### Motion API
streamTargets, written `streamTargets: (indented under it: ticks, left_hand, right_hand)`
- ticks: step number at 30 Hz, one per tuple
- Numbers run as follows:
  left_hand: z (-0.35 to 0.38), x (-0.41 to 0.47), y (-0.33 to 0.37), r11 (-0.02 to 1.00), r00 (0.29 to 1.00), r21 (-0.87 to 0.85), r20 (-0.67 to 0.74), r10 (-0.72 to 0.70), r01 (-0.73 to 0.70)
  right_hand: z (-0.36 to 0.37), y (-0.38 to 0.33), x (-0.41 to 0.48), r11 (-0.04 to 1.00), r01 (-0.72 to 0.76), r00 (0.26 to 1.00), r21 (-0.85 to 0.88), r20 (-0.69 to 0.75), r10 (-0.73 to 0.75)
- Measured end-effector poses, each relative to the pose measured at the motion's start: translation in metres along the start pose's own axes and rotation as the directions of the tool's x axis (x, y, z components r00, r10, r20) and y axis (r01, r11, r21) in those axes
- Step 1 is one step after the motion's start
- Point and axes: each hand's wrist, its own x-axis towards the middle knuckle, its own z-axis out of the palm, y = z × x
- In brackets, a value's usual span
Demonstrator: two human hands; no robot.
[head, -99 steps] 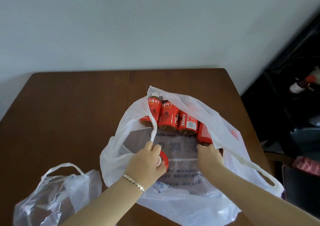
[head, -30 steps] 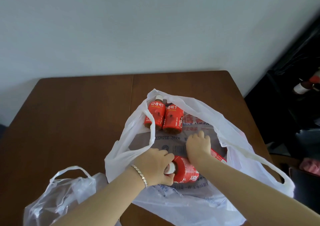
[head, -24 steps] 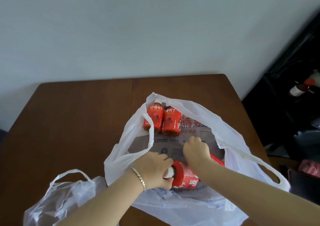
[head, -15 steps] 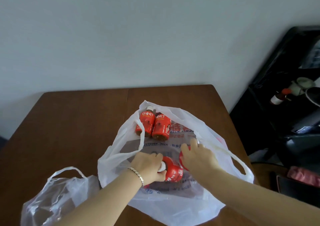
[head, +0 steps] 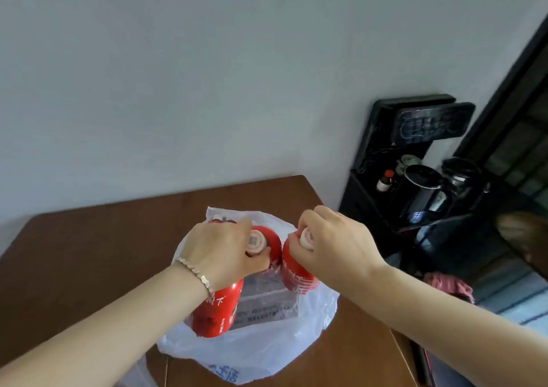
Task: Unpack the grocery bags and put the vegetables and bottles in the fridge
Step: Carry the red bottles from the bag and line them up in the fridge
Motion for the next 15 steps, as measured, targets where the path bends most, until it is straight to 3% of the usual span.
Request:
streamTargets:
  ticks: [3, 6, 11, 15]
  left_hand:
    - [-0.027, -0.001, 0.009, 0.982, 0.978, 0.004, -0.090, 0.189, -0.190]
    - [-0.040, -0.005, 0.030, 0.913, 0.900, 0.013, -0.165, 0.403, -0.407]
    - [-0.052, -0.023, 0.097, 0.721, 0.711, 0.006, -0.157, 0.685, -0.693]
    - [-0.055, -0.060, 0.175, 0.484, 0.471, 0.035, -0.177, 0.864, -0.874]
  right_hand:
    - [-0.019, -0.005, -0.024, 0.990, -0.142, 0.987, -0.006, -0.076, 0.141]
    - [-0.034, -0.008, -0.058, 0.939, -0.343, 0.932, -0.001, -0.125, 0.341]
    - [-0.055, -0.006, -0.148, 0.775, -0.632, 0.760, 0.016, -0.179, 0.624]
    - [-0.072, 0.001, -0.240, 0.584, -0.812, 0.564, 0.012, -0.245, 0.789]
